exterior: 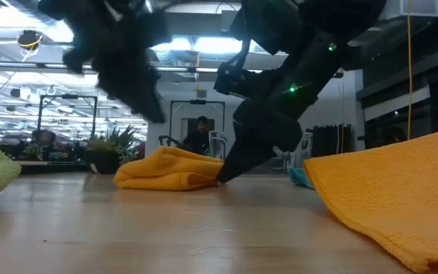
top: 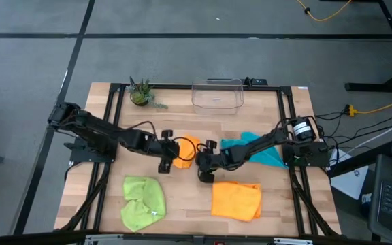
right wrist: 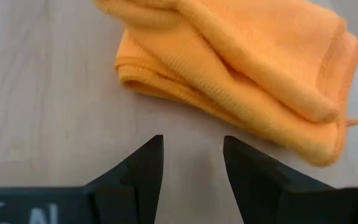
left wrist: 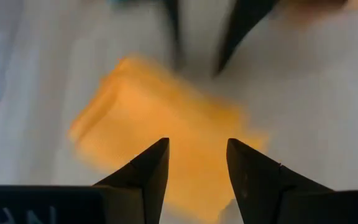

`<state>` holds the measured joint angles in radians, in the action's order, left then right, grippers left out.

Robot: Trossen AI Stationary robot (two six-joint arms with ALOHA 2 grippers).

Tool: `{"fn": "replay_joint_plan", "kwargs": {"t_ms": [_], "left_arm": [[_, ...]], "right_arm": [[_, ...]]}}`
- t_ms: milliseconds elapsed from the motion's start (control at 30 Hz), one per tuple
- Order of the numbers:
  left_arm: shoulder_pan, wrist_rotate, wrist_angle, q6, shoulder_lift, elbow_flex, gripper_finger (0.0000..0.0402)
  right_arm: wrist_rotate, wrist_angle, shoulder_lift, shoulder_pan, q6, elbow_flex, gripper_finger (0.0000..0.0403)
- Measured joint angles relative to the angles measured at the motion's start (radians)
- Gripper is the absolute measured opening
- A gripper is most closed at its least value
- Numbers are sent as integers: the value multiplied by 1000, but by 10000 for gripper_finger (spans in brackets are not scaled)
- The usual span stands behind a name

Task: Fold microfiber towels
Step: Fold the top orange towel on the table

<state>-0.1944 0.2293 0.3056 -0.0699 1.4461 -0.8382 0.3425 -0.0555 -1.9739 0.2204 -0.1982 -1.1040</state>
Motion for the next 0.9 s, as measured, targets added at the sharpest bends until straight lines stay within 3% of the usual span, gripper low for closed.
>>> {"fn": "replay_joint_plan", "kwargs": {"t_ms": [300, 600, 733, 900], "left_arm": [[-35, -14, -75, -18, 123, 3, 155], [-5, -135, -299, 43, 285, 3, 155], [-5, -138, -291, 46, 292, 3, 155], [-37, -134, -249, 56, 215, -37, 155]], "right_arm": [[-61, 2, -3, -29, -2, -3, 171], [-65, 18, -3, -30, -5, -3, 171], [-50, 12, -3, -30, -3, -3, 171], [-23, 0, 0, -31, 22, -3, 171]]}}
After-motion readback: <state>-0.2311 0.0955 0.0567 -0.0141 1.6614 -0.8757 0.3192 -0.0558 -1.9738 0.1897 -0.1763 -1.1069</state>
